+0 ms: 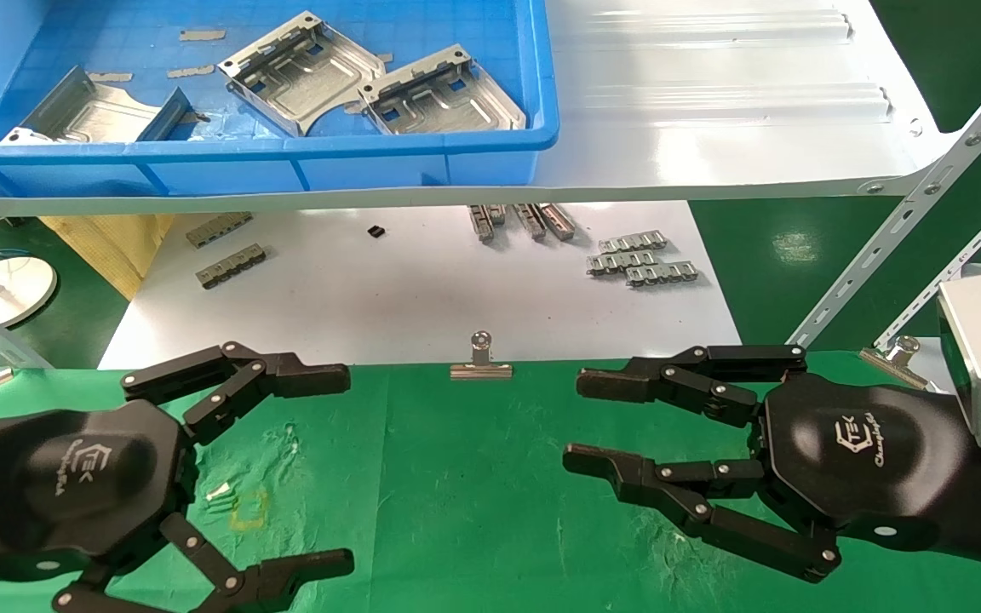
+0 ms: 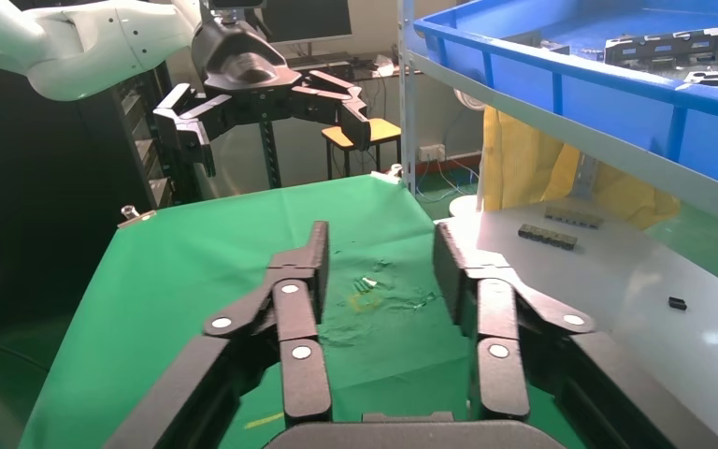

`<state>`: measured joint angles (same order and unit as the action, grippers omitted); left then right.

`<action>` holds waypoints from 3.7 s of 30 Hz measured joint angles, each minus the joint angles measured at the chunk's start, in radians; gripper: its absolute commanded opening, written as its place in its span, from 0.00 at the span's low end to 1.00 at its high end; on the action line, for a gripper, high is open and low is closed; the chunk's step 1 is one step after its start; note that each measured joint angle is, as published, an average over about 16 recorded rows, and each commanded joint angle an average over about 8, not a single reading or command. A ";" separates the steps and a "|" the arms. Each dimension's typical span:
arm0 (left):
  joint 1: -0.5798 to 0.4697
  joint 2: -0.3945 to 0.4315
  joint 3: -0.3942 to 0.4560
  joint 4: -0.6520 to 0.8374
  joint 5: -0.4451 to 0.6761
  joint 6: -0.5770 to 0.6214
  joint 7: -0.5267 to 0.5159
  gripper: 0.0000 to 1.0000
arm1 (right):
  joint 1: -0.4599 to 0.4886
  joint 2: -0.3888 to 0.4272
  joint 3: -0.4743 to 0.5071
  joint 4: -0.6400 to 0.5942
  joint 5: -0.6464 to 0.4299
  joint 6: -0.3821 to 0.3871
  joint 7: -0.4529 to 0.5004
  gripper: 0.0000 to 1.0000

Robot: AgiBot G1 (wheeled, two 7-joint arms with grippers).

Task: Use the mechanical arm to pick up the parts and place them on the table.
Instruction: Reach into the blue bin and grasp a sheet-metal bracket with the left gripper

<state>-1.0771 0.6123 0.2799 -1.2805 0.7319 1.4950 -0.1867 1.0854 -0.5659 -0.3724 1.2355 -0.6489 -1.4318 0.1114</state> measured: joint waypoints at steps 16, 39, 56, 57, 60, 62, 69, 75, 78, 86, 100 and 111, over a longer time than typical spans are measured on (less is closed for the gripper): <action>0.000 0.000 0.000 0.000 0.000 0.000 0.000 1.00 | 0.000 0.000 0.000 0.000 0.000 0.000 0.000 0.00; -0.503 0.200 0.094 0.322 0.275 -0.170 -0.044 1.00 | 0.000 0.000 0.000 0.000 0.000 0.000 0.000 0.00; -0.944 0.511 0.275 1.054 0.655 -0.516 0.035 0.06 | 0.000 0.000 0.000 0.000 0.000 0.000 0.000 0.61; -0.954 0.519 0.279 1.075 0.663 -0.528 0.039 0.00 | 0.000 0.000 0.000 0.000 0.000 0.000 0.000 0.73; -0.975 0.537 0.289 1.126 0.681 -0.549 0.047 0.00 | 0.000 0.000 0.000 0.000 0.000 0.000 0.000 1.00; -0.987 0.544 0.294 1.151 0.690 -0.549 0.051 0.00 | 0.000 0.000 0.000 0.000 0.000 0.000 0.000 1.00; -1.018 0.554 0.309 1.206 0.710 -0.509 0.058 0.00 | 0.000 0.000 0.000 0.000 0.000 0.000 0.000 1.00; -1.033 0.552 0.318 1.230 0.722 -0.464 0.066 0.00 | 0.000 0.000 0.000 0.000 0.000 0.000 0.000 1.00; -1.038 0.550 0.321 1.237 0.726 -0.445 0.071 0.00 | 0.000 0.000 0.000 0.000 0.000 0.000 0.000 1.00; -1.046 0.540 0.326 1.252 0.733 -0.431 0.087 0.00 | 0.000 0.000 0.000 0.000 0.000 0.000 0.000 1.00; -1.049 0.518 0.303 1.252 0.700 -0.443 0.137 0.00 | 0.000 0.000 0.000 0.000 0.000 0.000 0.000 1.00; -1.051 0.450 0.243 1.198 0.607 -0.219 0.243 0.00 | 0.000 0.000 0.000 0.000 0.000 0.000 0.000 1.00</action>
<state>-2.1276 1.0619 0.5229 -0.0820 1.3386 1.2756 0.0562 1.0854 -0.5659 -0.3725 1.2355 -0.6489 -1.4318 0.1113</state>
